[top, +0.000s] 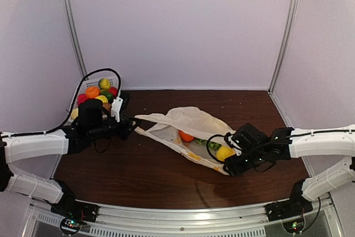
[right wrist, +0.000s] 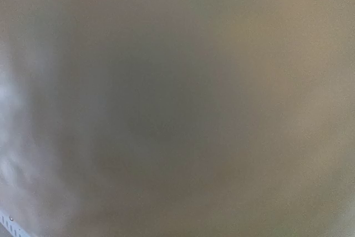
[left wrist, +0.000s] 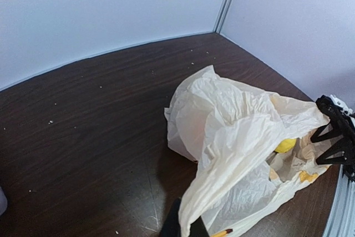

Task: Untie the knot of the plastic bag and take out the fruit
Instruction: Open the bag opening for the takeout bag.

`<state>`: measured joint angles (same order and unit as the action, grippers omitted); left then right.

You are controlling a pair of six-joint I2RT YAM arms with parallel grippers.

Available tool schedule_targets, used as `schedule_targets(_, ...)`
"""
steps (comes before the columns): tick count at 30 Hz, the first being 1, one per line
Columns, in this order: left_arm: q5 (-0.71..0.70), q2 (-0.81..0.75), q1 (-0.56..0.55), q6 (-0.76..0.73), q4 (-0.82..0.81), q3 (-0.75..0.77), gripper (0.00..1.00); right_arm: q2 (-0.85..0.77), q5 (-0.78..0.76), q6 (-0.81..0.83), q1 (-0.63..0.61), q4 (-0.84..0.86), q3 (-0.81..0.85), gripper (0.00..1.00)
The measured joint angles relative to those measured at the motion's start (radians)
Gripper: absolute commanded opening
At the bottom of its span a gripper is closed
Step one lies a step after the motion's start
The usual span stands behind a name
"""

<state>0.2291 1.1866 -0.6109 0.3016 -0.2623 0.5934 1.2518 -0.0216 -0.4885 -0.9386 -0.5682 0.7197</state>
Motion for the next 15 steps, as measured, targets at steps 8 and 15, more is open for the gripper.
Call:
schedule_targets(8,0.021,0.014,0.002,0.002,-0.035,-0.016,0.00,-0.050,0.010,-0.034,-0.013,0.002,0.007,0.70)
schedule_targets(15,0.048,0.001,0.002,-0.002,-0.040,-0.064,0.00,-0.042,-0.021,0.001,-0.041,0.035,0.169,0.70)
